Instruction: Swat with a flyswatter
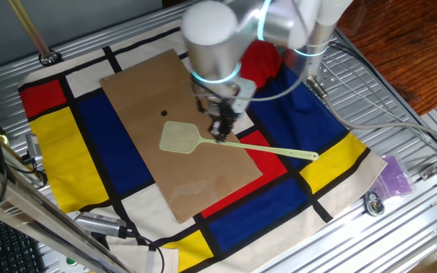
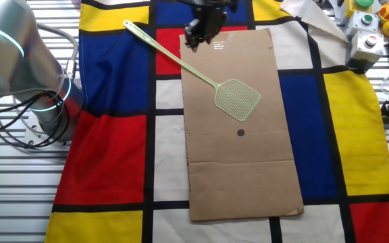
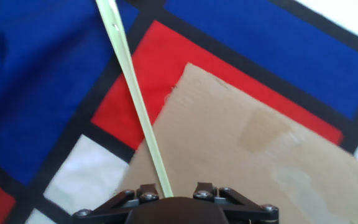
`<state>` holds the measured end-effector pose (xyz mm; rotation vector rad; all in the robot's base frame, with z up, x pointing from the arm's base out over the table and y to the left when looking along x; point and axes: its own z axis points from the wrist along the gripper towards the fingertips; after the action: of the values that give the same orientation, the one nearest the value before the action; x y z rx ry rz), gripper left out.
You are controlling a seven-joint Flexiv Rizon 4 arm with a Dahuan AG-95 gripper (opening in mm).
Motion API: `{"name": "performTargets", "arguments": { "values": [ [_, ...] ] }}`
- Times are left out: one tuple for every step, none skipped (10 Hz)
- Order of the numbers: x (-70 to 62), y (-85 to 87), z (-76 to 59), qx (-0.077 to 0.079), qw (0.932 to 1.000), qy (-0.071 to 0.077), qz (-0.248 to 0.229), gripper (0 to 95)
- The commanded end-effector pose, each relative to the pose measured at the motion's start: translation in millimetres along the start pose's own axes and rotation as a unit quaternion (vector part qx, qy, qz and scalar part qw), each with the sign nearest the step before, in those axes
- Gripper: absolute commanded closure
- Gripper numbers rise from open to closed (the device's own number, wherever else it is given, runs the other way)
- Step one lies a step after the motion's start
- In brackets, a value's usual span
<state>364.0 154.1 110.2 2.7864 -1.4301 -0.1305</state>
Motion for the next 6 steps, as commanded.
{"name": "performTargets", "arguments": {
  "values": [
    [-8.5, 5.6, 7.2, 0.001, 1.0, 0.004, 0.009, 57.0],
    [-11.1, 8.7, 12.4, 0.004, 0.9999, 0.006, 0.009, 57.0],
    [-12.7, 10.2, 16.5, 0.006, 0.9999, 0.008, 0.011, 57.0],
    [-13.8, 10.5, 20.1, 0.008, 0.9998, 0.009, 0.013, 57.0],
    [-15.1, 10.3, 27.5, 0.012, 0.9997, 0.011, 0.017, 57.0],
    [-15.9, 10.3, 31.1, 0.014, 0.9997, 0.012, 0.017, 57.0]
  ]
}}
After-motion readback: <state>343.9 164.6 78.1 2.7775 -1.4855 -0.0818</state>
